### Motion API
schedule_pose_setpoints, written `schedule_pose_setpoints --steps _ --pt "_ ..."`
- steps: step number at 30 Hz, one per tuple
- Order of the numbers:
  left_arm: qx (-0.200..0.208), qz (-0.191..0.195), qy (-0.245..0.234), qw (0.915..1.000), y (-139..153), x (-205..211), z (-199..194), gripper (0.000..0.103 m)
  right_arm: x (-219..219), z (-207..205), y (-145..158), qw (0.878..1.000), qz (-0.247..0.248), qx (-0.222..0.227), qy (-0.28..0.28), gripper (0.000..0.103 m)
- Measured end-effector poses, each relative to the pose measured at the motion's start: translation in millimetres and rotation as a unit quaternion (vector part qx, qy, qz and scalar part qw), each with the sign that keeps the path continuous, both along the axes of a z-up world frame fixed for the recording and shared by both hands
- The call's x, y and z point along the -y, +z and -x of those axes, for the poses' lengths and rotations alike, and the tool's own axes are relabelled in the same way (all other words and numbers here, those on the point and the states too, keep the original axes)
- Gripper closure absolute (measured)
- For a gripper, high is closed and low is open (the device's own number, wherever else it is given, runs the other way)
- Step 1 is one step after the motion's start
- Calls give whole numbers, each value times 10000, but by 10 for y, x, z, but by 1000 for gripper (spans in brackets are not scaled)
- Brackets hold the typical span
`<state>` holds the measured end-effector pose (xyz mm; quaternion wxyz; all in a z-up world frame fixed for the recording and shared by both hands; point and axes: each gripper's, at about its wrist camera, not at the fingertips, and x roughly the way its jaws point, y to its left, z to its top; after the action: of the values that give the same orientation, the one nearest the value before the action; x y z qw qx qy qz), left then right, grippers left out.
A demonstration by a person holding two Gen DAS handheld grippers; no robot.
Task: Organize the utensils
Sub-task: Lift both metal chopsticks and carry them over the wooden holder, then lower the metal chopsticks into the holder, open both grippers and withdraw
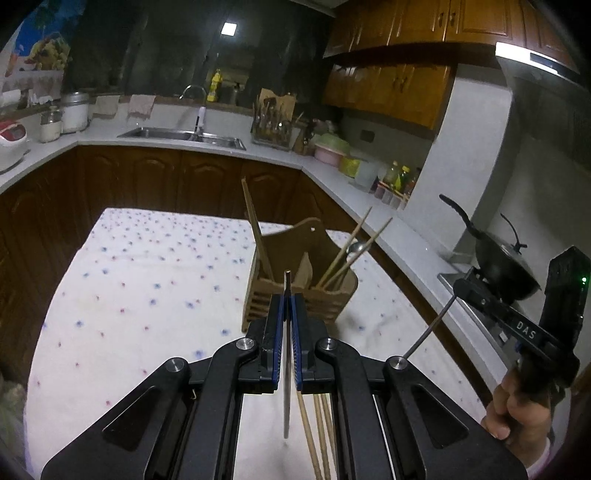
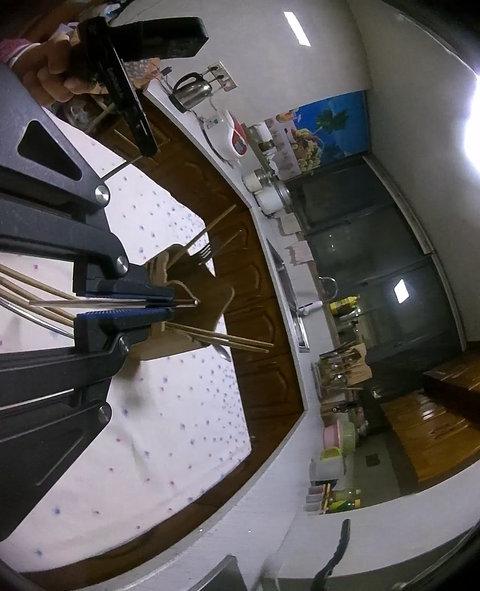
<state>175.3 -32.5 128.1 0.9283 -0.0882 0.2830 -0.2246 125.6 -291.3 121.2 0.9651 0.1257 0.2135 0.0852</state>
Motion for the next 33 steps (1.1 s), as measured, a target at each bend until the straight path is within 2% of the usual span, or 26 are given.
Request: schedule_pose_setpoints --steps 7,13,18,23,27,33 --pt "246 110 106 9996 223 8 -148 99 35 -101 141 9998 -10 196 -67 98" --pt "839 284 342 9955 641 47 -409 99 65 -333 447 9980 -19 595 -227 98" --pt "1139 414 642 9905 859 79 -748 99 123 -597 683 9942 -47 972 -452 98" --pt "1129 486 944 9879 674 163 -1116 99 185 -833 649 9925 -80 1036 -646 98" --pt "993 455 1100 9879 396 258 -1310 99 192 -971 455 9926 -110 961 -738 98" --pt "683 287 1070 9915 28 374 -1461 99 120 -1152 133 9944 -31 708 -786 98"
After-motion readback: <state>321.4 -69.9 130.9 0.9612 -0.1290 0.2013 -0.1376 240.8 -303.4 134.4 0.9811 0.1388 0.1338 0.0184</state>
